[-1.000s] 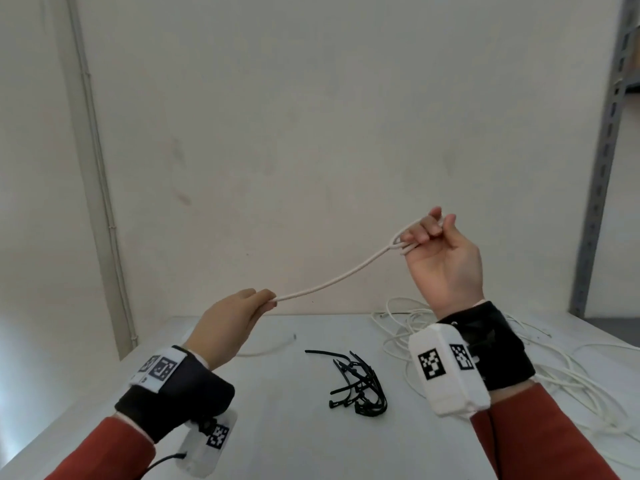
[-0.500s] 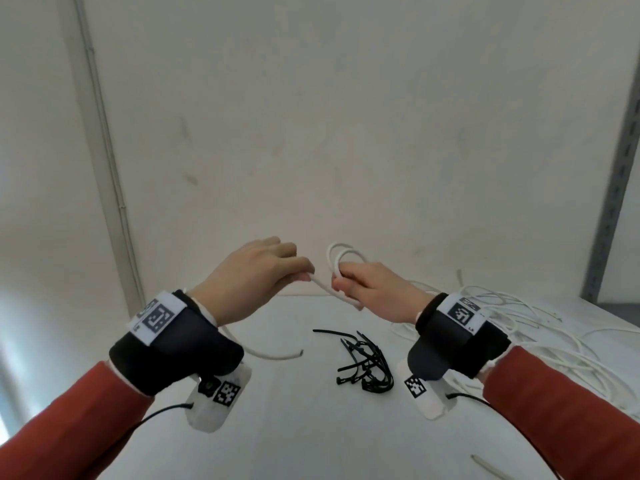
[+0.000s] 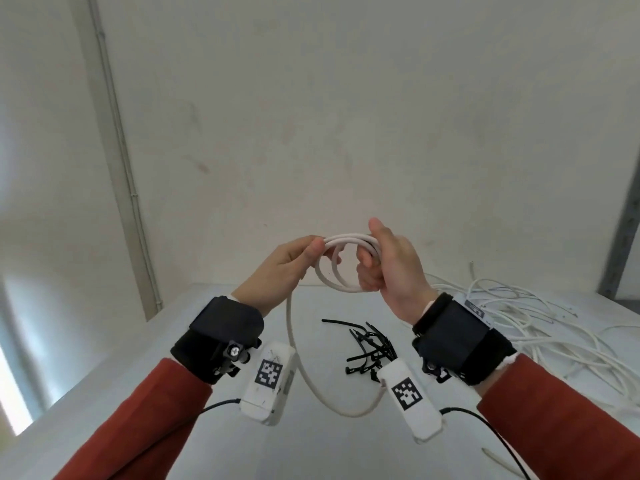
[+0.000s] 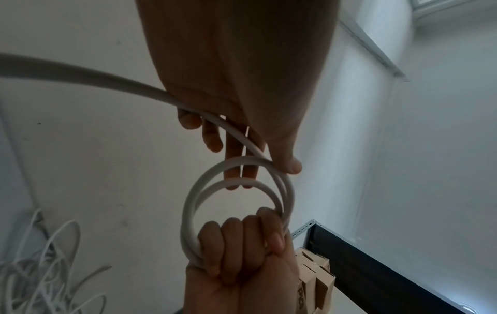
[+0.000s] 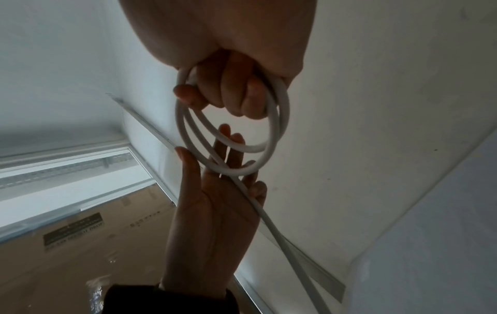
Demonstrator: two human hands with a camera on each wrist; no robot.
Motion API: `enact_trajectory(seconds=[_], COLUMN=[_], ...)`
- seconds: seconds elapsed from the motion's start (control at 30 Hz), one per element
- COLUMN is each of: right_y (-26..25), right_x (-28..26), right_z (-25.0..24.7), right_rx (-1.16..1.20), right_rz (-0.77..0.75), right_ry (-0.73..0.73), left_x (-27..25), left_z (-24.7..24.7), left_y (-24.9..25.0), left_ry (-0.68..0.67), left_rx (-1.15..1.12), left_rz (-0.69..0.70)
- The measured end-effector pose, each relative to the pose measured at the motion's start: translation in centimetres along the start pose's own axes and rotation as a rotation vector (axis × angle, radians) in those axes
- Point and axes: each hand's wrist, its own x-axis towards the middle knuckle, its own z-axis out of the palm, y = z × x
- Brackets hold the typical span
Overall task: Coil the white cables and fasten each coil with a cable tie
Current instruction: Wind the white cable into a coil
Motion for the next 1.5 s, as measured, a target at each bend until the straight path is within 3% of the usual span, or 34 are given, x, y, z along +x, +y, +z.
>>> enact_trajectory(seconds=[0.27,0.37,0.5,0.63,0.87,1.0,1.1,1.33,1.5], right_y=[1.3,1.9,2.2,2.3,1.7,1.4,0.9,-0.9,-1.8], right_x=[0.0,0.0,0.1,0.2,0.2,0.0,0.4,1.9,2.5], right_z=[0.2,0.0,-0.2,0.0,-0.3,-0.3,-1.0,-4.9,-7.4], right_rx=[0.046,0.067,0.079,0.108,0.290,0.335,0.354,0.604,0.749], right_rz=[0.019,0.054,0.115,0.187,0.241,0.220,0.187,0.124,0.066], right_ry=[0.140,0.062,-0.062,-0.161,-0.285,-0.234,-0.172,0.007,0.110], left_x=[-0.1,0.1,0.6,0.9,1.5,1.9,1.8,0.5,-0.3], left_z=[1.6,1.6,1.6,1.6,1.6,2.1,2.0,1.4,0.7], left_y=[-0.4,-0.4,-0.4,-0.5,0.4,0.4,-0.2,-3.6,-5.8], left_ry=[-0.066,-0.049,0.065,0.093,0.006,0.033,0.046,0.045,0.063], left_rx=[-0.260,-0.347,-0.212,-0.073,-0.382,-0.371,-0.145,-0.042,0.205], left_rz=[-0.062,-0.105,-0.112,-0.104,-0.231,-0.176,-0.100,-0.189,-0.184])
